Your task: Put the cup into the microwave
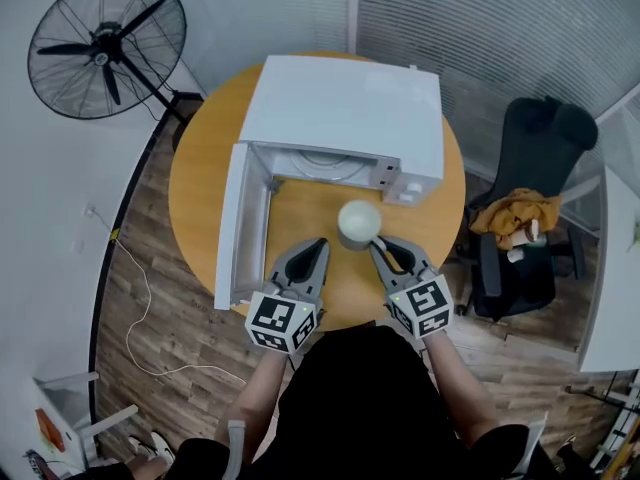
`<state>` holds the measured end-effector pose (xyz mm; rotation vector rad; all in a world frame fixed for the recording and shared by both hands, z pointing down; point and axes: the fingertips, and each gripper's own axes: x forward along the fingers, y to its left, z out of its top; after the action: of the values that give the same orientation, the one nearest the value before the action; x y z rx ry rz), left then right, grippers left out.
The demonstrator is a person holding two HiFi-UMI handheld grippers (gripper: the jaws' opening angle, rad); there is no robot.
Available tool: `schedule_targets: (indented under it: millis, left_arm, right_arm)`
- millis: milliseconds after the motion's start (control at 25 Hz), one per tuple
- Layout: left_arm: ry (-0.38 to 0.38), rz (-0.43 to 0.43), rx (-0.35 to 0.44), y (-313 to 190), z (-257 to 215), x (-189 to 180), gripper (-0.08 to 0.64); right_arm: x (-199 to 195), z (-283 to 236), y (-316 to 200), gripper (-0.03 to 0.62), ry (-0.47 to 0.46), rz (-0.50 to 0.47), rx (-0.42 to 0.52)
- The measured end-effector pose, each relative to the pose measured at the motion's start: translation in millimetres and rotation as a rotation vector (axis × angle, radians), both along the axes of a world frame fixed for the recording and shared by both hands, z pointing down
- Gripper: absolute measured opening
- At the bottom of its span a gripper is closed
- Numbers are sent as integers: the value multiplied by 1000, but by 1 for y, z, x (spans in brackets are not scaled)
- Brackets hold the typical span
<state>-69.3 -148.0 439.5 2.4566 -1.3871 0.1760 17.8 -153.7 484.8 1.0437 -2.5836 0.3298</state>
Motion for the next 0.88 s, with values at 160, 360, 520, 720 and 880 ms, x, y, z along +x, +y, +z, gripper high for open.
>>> schedule_targets:
  millis: [160,360,520,720,880]
  left_arm:
    - [-9,25,0,-15,8,-3,-6]
    - [-8,23,-21,-25,16,-7,-6]
    - [-8,28,-35,-29,22,-7,-6]
    - [-4,28,-36,-36,25,-10,-6]
    - [13,26,-36,-43,28,-11,-6]
  right_arm:
    - [-6,9,-18,52,15,27,5]
    - [-11,20,-32,52,20,55,-9]
    - [-16,32,-44,52,21,65,-21]
    - [-22,47,-63,52,12,84,-37]
    - [-28,64,-83,51,20,103,-46]
